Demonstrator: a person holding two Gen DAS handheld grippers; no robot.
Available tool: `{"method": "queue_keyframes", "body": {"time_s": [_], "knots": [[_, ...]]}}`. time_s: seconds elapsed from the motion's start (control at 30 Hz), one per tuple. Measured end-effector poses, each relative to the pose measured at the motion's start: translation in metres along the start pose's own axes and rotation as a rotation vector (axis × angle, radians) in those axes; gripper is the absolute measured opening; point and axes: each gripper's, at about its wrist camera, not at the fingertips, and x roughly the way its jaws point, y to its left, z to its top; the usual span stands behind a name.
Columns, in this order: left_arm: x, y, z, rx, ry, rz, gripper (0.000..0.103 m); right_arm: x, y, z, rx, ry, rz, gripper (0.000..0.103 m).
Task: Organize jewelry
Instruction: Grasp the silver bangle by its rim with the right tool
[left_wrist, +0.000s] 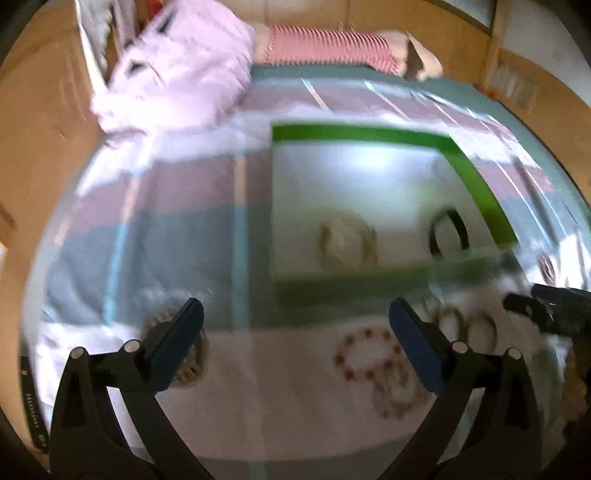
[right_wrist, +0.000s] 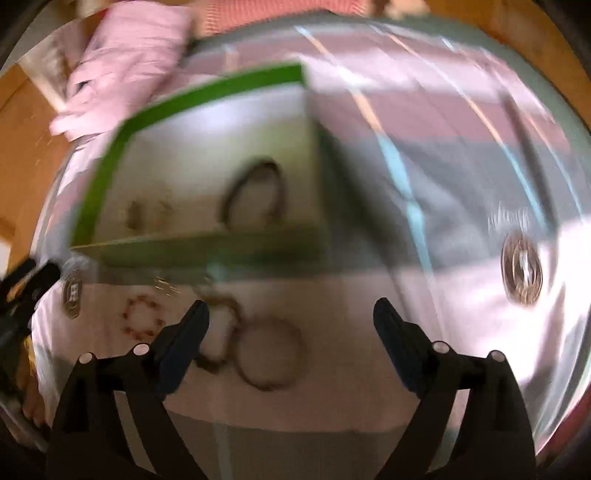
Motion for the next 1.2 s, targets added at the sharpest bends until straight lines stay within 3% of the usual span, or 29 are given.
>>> {"method": "queue_keyframes", "body": {"time_s": [0.07, 0.13, 0.27, 0.33, 0.53, 0.63, 0.87, 1.07, 1.2], "knots": [[0.008, 0.004, -0.010, 0.011, 0.032, -0.016, 0.101, 0.016, -0.012, -0.007, 0.033, 0.059, 0.039, 0.066], [0.014, 0.008, -0.018, 0.007, 0.035, -0.004, 0.101, 0.033, -0.017, -0.009, 0.033, 0.113, 0.017, 0.049], [0.026, 0.013, -0.021, -0.023, 0.075, -0.043, 0.101, 0.038, -0.012, -0.011, -0.014, 0.097, -0.023, 0.045], [0.030, 0.014, -0.022, -0.038, 0.088, -0.059, 0.101, 0.038, -0.008, -0.012, -0.038, 0.095, -0.017, 0.027], [0.036, 0.012, -0.022, -0.041, 0.115, -0.055, 0.101, 0.042, 0.010, -0.019, -0.125, 0.074, -0.094, 0.008], [0.035, 0.010, -0.022, -0.031, 0.119, -0.043, 0.101, 0.041, 0.011, -0.019, -0.121, 0.061, -0.106, 0.003], [0.039, 0.008, -0.022, -0.063, 0.150, -0.006, 0.101, 0.017, 0.013, -0.023, -0.122, -0.017, -0.121, 0.003], [0.044, -0.001, -0.018, -0.110, 0.183, -0.046, 0.101, -0.019, 0.001, -0.017, -0.047, -0.112, -0.107, 0.003], [0.048, -0.015, -0.014, -0.109, 0.204, -0.088, 0.098, -0.033, -0.004, -0.019, -0.025, -0.121, -0.081, 0.003]]}}
